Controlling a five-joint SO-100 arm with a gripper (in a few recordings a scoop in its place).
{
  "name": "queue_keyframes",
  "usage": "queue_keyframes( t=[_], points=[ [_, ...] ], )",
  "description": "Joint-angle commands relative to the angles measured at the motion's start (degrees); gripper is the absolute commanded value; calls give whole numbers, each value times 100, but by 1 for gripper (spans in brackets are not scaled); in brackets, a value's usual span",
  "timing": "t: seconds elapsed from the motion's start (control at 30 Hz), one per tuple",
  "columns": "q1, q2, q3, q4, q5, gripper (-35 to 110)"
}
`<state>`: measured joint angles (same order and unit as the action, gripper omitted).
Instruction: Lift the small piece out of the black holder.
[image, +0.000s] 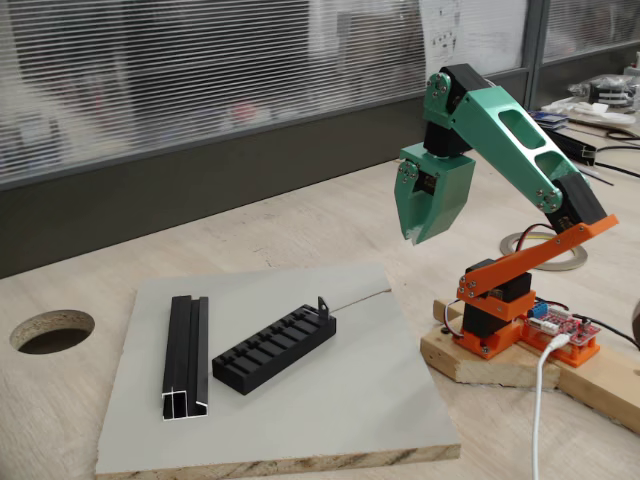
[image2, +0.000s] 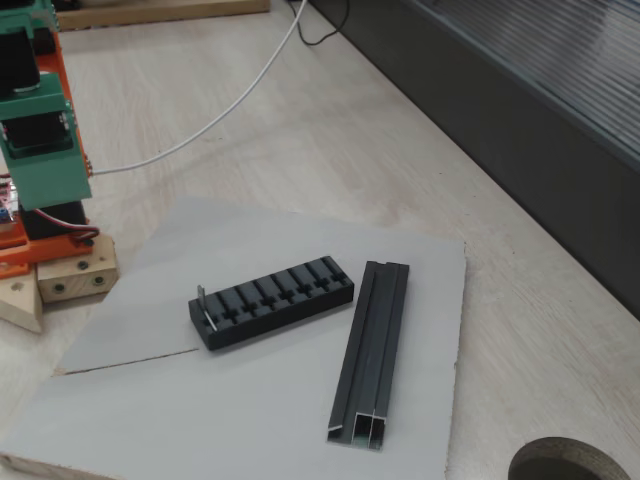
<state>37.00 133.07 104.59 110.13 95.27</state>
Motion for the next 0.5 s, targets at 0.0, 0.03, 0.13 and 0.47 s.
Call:
queue_keyframes(
  t=[0.0,0.03,0.13,0.47],
  points=[
    [44,0,-18,-9,53,9],
    [44,0,-18,-9,53,9],
    [53,0,-18,44,62,9],
    [35,9,-18,-9,114,9]
  ],
)
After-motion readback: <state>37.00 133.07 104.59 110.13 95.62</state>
